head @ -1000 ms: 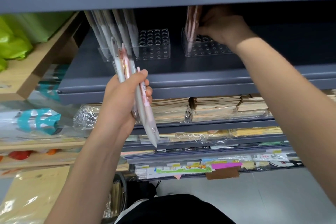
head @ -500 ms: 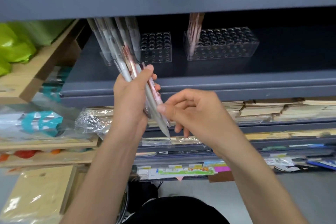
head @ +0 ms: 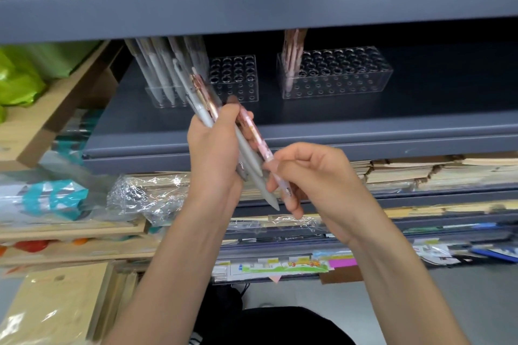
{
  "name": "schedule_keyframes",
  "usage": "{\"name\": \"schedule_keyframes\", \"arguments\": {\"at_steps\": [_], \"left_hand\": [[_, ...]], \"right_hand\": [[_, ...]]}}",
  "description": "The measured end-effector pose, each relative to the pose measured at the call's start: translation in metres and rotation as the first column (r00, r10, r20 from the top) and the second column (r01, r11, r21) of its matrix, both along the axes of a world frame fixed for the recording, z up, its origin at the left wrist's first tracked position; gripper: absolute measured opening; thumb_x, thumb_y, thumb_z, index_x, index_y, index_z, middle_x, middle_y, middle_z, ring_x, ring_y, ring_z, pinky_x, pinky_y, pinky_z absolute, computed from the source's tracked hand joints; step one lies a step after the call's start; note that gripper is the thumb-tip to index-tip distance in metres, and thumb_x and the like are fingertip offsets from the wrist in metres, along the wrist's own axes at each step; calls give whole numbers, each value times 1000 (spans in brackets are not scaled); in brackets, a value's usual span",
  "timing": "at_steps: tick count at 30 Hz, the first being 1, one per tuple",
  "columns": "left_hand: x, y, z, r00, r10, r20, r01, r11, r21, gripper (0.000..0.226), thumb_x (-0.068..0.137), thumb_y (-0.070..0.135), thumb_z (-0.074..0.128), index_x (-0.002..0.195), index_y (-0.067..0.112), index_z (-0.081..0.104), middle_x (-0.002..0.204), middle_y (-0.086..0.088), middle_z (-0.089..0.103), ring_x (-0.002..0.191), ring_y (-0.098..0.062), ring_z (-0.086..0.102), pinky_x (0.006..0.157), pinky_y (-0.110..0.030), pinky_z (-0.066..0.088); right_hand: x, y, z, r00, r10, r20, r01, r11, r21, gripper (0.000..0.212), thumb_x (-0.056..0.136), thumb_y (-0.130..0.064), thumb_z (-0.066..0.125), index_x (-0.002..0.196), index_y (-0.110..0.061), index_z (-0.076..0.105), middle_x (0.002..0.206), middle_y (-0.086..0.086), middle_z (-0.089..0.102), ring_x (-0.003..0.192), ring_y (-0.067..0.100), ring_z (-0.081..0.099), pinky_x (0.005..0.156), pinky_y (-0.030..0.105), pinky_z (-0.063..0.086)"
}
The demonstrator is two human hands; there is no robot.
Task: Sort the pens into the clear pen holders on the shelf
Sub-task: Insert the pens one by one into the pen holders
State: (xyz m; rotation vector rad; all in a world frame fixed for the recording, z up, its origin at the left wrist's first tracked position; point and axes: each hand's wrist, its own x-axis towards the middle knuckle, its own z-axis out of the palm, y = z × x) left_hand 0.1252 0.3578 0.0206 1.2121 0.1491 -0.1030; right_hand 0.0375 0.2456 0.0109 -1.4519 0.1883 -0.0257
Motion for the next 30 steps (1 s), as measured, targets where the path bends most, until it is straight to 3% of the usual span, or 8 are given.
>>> {"name": "schedule_keyframes", "arguments": {"at_steps": [5, 8, 11, 15, 21, 24, 27, 30], "left_hand": [[3, 1, 1, 999, -44, -14, 44, 998, -49, 14, 96, 17, 60, 107, 11, 54, 71, -4, 69, 48, -13, 52, 45, -25, 45], [5, 3, 1, 997, -80, -18, 79, 995, -54, 13, 95, 19, 61, 105, 15, 54, 71, -2, 70, 48, -13, 51, 44, -24, 43], [6, 5, 0, 993, -113, -21, 112, 993, -46, 14, 94, 20, 63, 105, 15, 55, 68, 0, 68, 47, -13, 51, 44, -24, 43], [7, 4, 0, 996, -73, -42, 70, 995, -75, 11, 93, 19, 65, 99, 16, 56, 65, 4, 61, 46, -13, 50, 44, -24, 43], [6, 6, -2, 996, -83, -31, 79, 989, -122, 8, 95, 17, 61, 103, 17, 58, 71, 1, 50, 47, -13, 45, 43, -23, 40], [7, 9, -3, 995, -103, -18, 100, 988, -121, 12, 97, 19, 61, 106, 17, 55, 71, 1, 50, 46, -12, 43, 41, -23, 38], [9, 10, -2, 994, -101, -31, 98, 990, -102, 17, 94, 17, 61, 99, 13, 46, 68, 1, 52, 45, -13, 43, 40, -24, 37], [10, 11, -2, 993, -112, -32, 110, 992, -66, 17, 92, 14, 60, 91, 13, 43, 62, 3, 54, 44, -13, 44, 40, -24, 37]], "right_hand": [[-1, -26, -4, 995, 98, 28, -101, 976, 195, 19, 88, -12, 59, 96, 1, 70, 73, 15, 69, 49, 18, 60, 43, 23, 48], [1, -37, -3, 994, 4, 108, -34, 960, 278, 18, 88, -17, 58, 96, -4, 68, 86, 20, 73, 65, 25, 71, 55, 24, 56], [13, -49, 8, 976, -140, 168, 122, 986, 113, 13, 91, -21, 62, 94, -9, 66, 93, 17, 75, 82, 28, 73, 66, 26, 57], [41, -67, 23, 899, -369, 236, 408, 901, -144, 5, 88, -11, 65, 91, -8, 68, 77, 6, 74, 68, 20, 67, 66, 28, 57], [82, -79, 34, 782, -518, 348, 575, 814, -82, 22, 87, 9, 56, 94, -11, 50, 65, 0, 69, 62, 22, 71, 58, 28, 58], [100, -81, 35, 774, -531, 343, 610, 771, -183, 23, 92, 1, 49, 89, -21, 52, 74, 1, 72, 56, 18, 61, 51, 29, 49], [114, -84, 35, 793, -481, 373, 608, 648, -458, 22, 94, -10, 47, 85, -27, 58, 96, 13, 71, 74, 29, 61, 69, 40, 50], [117, -85, 37, 821, -385, 421, 564, 437, -700, 22, 93, -15, 48, 93, -20, 69, 100, 8, 72, 97, 31, 63, 77, 27, 42]]}}
